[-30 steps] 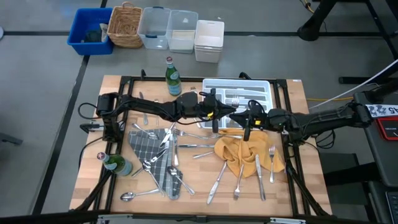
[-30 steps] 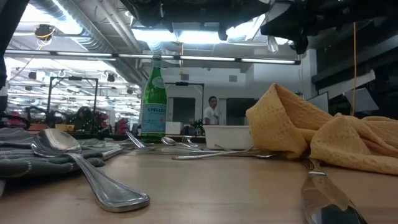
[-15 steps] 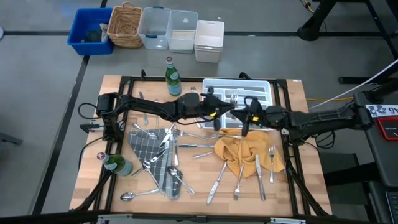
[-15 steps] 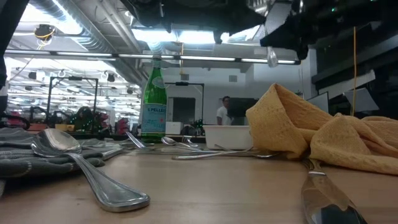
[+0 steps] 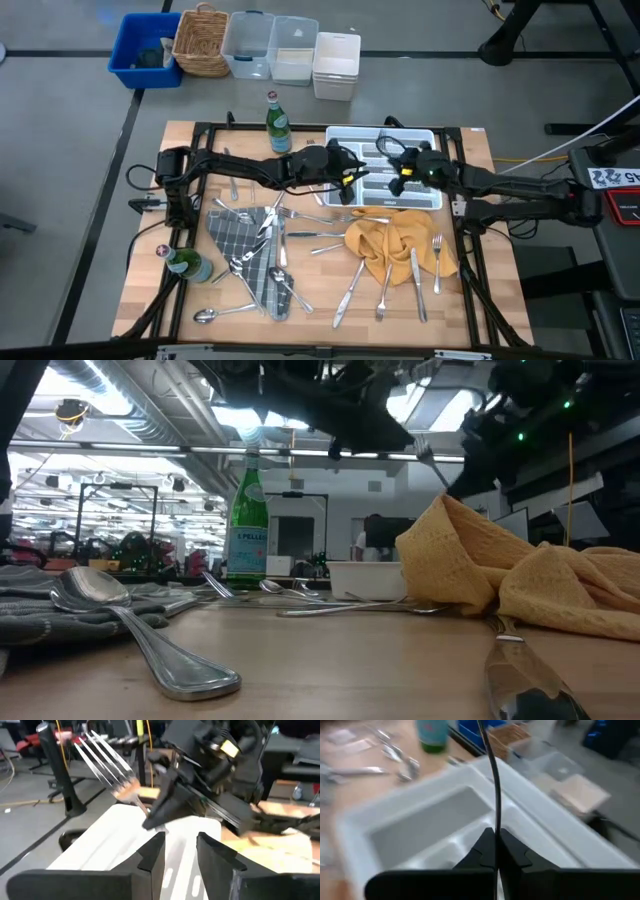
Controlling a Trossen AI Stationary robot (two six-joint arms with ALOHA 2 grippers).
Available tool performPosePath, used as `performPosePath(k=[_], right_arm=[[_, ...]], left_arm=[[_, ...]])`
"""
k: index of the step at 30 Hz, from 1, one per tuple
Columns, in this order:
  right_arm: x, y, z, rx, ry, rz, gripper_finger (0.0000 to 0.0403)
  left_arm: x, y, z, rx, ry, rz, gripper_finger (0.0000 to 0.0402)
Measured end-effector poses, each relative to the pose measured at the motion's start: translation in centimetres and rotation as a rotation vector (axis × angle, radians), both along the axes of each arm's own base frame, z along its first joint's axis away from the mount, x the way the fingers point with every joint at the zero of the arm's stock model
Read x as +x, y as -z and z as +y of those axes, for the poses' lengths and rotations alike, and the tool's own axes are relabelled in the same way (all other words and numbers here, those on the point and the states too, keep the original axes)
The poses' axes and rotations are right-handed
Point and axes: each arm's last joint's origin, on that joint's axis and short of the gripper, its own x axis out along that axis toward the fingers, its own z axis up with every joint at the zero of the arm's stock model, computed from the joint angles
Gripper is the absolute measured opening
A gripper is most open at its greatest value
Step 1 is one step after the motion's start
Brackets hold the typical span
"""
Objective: Sort silverware
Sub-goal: Put the silver fork into the cutlery tray
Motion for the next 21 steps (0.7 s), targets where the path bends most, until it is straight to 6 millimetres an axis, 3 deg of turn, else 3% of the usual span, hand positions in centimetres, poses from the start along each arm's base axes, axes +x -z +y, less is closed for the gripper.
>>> performPosePath(k=[10, 21], right_arm=[[-2.1, 1.0, -4.2, -0.175, 0.038, 0.320, 0.0005], [-2.1, 5.5, -7.7, -0.046, -0.044, 0.557, 0.0007]], left_arm=[[-0.4, 1.1, 0.6, -0.017, -0.016, 0.113, 0.0090], [-0.8, 1.5, 0.9, -0.053, -0.033, 0.174, 0.0090]])
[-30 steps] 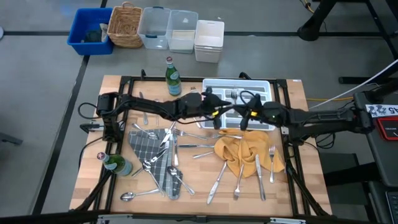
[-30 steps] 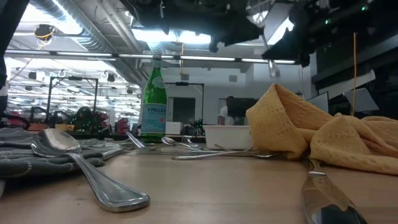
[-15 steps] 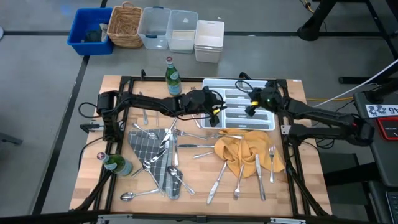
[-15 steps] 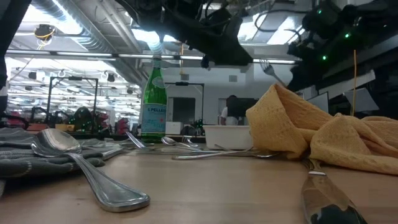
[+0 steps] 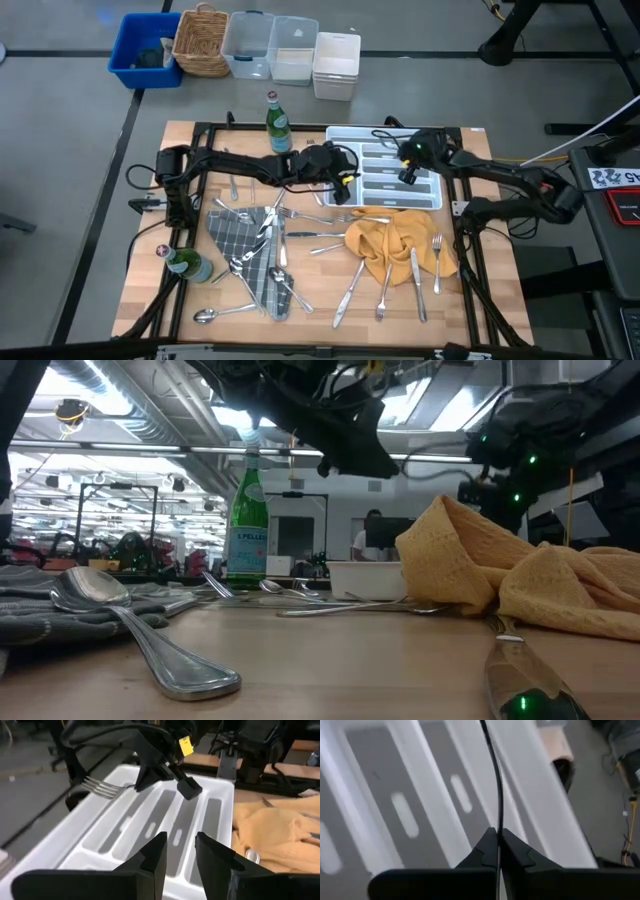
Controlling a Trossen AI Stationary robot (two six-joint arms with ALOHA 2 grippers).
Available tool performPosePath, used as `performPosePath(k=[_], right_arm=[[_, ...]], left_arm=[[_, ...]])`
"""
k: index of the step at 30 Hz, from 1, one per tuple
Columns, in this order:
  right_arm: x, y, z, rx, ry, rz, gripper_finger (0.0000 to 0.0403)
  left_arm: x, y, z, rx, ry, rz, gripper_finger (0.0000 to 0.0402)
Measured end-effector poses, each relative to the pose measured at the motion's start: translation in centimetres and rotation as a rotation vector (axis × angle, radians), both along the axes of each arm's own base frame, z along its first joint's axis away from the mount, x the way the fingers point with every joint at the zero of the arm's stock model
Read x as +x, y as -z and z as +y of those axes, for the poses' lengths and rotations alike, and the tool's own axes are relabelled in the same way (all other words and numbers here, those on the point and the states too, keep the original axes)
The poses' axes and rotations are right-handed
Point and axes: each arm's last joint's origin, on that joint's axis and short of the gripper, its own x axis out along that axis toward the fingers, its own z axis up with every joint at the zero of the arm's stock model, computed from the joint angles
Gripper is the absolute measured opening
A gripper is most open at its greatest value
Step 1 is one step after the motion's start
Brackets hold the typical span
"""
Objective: Sort silverware
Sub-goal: Put the silver fork into the cutlery tray
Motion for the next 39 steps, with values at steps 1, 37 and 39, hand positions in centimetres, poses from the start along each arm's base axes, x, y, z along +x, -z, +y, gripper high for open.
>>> performPosePath(k=[1, 37, 39], right_arm=[[0.0, 0.4, -0.2, 0.011, 0.003, 0.017, 0.0007], [0.0, 2.9, -1.5, 0.011, -0.036, 0.208, 0.0021], [-0.1, 2.9, -1.5, 0.010, -0.035, 0.209, 0.0023]], left_arm=[[-0.2, 0.0, 0.2, -0.019, -0.012, 0.006, 0.0090], [-12.0, 1.7, 3.1, -0.531, -0.553, 0.899, 0.0090], [-12.8, 1.7, 3.1, -0.556, -0.598, 0.953, 0.0090]])
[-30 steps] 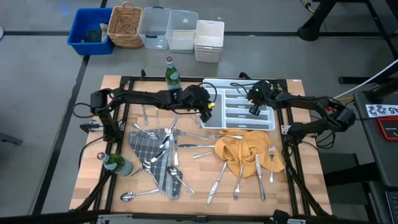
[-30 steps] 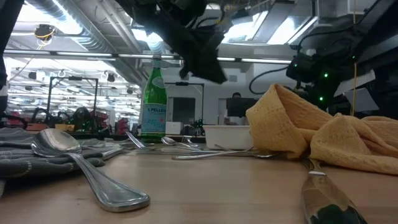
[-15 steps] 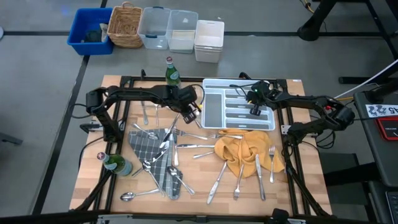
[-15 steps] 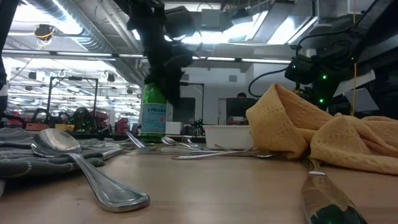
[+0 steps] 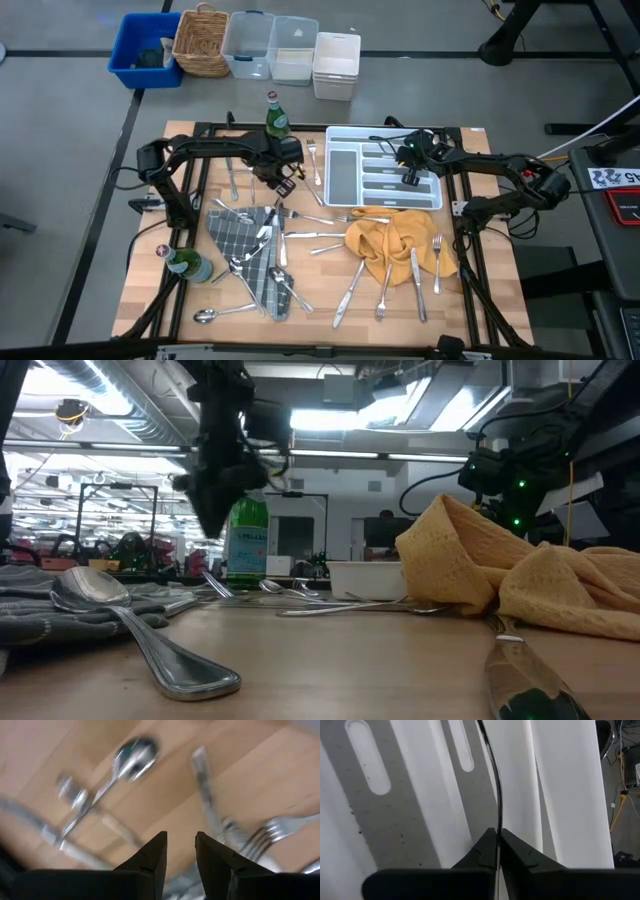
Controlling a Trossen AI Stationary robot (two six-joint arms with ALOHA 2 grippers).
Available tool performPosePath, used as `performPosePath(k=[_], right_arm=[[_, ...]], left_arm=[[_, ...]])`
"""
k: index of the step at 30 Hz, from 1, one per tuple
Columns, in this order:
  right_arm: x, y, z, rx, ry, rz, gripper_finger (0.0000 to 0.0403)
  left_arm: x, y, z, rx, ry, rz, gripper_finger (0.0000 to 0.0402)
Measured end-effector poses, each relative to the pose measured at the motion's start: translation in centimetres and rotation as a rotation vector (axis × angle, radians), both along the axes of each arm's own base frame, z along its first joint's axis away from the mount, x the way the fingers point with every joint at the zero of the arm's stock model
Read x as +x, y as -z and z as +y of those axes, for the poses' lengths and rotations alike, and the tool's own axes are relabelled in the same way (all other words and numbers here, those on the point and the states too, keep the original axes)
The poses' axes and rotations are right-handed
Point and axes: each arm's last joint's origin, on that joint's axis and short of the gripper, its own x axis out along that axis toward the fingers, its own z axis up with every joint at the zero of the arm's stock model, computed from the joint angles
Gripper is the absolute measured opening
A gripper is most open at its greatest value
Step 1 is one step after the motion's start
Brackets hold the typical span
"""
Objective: Sort silverware
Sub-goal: Put the silver fork into the cutlery tray
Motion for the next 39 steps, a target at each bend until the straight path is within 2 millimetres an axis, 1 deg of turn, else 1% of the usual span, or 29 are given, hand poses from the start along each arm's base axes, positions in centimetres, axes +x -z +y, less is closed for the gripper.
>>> performPosePath(k=[3, 6, 10, 13, 17, 22, 32, 39], right_arm=[[0.0, 0.0, 0.0, -0.001, 0.001, 0.000, 0.0042], [0.0, 0.0, 0.0, -0.005, 0.022, -0.007, 0.0077], [-0.1, -0.1, -0.1, -0.023, 0.043, 0.003, 0.0119], [-0.1, -0.1, -0.1, -0.028, 0.048, 0.006, 0.0136], [-0.1, -0.1, -0.1, -0.028, 0.048, 0.005, 0.0142], [-0.1, -0.1, -0.1, -0.029, 0.050, 0.004, 0.0143], [0.0, -0.2, -0.2, -0.041, 0.049, -0.011, 0.0143], [0.1, -0.2, -0.2, -0.041, 0.049, -0.011, 0.0143]], left_arm=[[-0.8, 0.0, 0.2, -0.022, -0.038, 0.063, 0.0090], [-1.2, 0.2, 0.7, -0.028, -0.058, 0.077, 0.0090], [-2.2, 1.3, 1.7, -0.043, -0.105, 0.106, 0.0090], [-3.2, 2.7, 2.4, -0.089, -0.177, 0.102, 0.0090], [-4.1, 4.6, 3.3, -0.095, -0.243, 0.064, 0.0090], [-5.0, 6.1, 4.3, -0.079, -0.323, 0.020, 0.0090], [-6.4, 7.8, 5.6, -0.042, -0.429, -0.012, 0.0090], [-7.0, 8.1, 6.2, -0.026, -0.462, -0.023, 0.0090]])
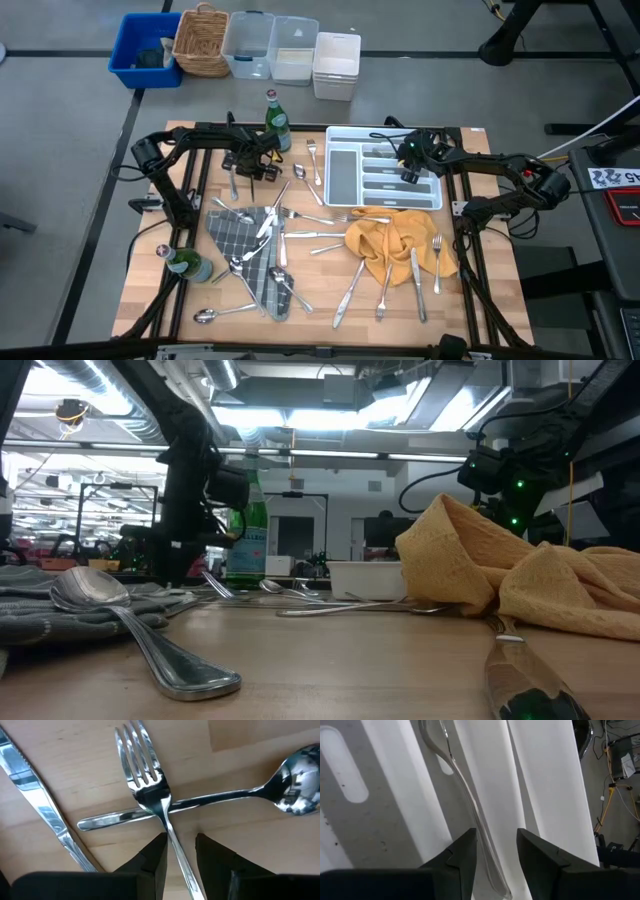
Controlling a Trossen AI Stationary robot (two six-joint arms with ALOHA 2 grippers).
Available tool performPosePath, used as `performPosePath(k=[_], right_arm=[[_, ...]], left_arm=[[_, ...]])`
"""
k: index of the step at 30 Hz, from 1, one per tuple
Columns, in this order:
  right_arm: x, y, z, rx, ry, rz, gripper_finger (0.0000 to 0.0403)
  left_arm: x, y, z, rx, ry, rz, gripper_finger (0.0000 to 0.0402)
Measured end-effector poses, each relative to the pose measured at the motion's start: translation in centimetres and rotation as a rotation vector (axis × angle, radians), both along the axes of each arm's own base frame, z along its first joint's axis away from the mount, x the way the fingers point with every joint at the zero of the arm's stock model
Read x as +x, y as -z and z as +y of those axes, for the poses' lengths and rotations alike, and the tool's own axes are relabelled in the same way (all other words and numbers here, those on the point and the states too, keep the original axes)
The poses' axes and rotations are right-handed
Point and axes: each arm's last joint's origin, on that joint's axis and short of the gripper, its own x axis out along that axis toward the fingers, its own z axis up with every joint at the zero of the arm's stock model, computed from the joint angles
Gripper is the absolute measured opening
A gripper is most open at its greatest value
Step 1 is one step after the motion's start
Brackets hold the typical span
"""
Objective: Sort silverware
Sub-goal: Put the silver fork into the cutlery tray
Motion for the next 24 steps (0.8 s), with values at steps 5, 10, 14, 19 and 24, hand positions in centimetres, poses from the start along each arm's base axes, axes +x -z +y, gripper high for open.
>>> performPosePath(k=[5, 10, 14, 19, 24], right_arm=[[0.01, 0.00, 0.00, 0.000, 0.000, -0.001, 0.0143], [0.01, -0.01, -0.01, -0.001, 0.000, -0.002, 0.0143], [0.04, -0.01, 0.00, 0.004, -0.006, -0.008, 0.0143], [0.07, 0.00, 0.02, 0.013, -0.014, -0.017, 0.0143], [0.07, 0.00, 0.02, 0.013, -0.014, -0.017, 0.0143]], left_arm=[[-0.06, -0.01, 0.42, 0.039, -0.010, 0.002, 0.0090], [-0.09, -0.01, 0.49, 0.057, -0.011, 0.014, 0.0090], [-0.02, 0.37, 0.60, 0.054, -0.009, 0.030, 0.0090], [0.12, 0.94, 0.62, 0.039, 0.015, 0.052, 0.0070], [0.31, 0.98, 0.23, 0.040, 0.037, 0.065, 0.0018]])
